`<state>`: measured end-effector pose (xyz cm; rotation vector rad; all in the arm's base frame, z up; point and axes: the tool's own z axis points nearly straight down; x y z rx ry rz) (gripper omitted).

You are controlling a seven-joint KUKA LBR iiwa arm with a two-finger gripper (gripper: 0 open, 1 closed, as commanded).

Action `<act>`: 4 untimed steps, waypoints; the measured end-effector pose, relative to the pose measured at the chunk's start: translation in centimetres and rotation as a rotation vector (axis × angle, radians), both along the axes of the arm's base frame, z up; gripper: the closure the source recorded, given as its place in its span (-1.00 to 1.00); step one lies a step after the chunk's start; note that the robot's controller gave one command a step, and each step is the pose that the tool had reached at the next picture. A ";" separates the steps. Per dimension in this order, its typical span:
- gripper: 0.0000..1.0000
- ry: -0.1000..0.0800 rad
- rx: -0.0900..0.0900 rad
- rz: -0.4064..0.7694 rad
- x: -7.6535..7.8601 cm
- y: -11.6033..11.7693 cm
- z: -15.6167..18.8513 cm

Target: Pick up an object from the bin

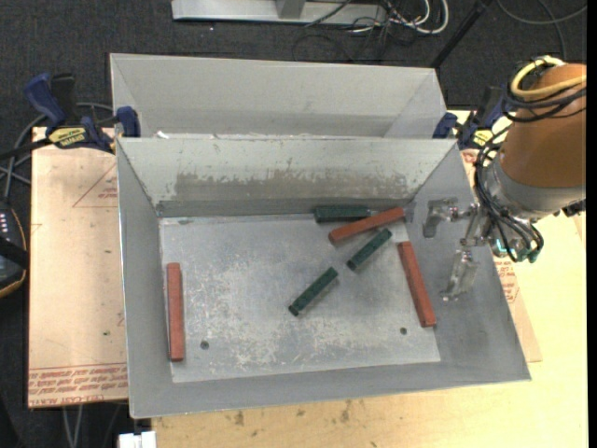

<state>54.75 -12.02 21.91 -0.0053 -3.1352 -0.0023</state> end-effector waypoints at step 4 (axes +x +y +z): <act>1.00 -0.034 -0.001 0.637 2.4 1.5 -14.1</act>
Offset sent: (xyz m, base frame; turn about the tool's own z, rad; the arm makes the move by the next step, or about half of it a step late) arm 0.0428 0.0072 -0.0891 -0.0477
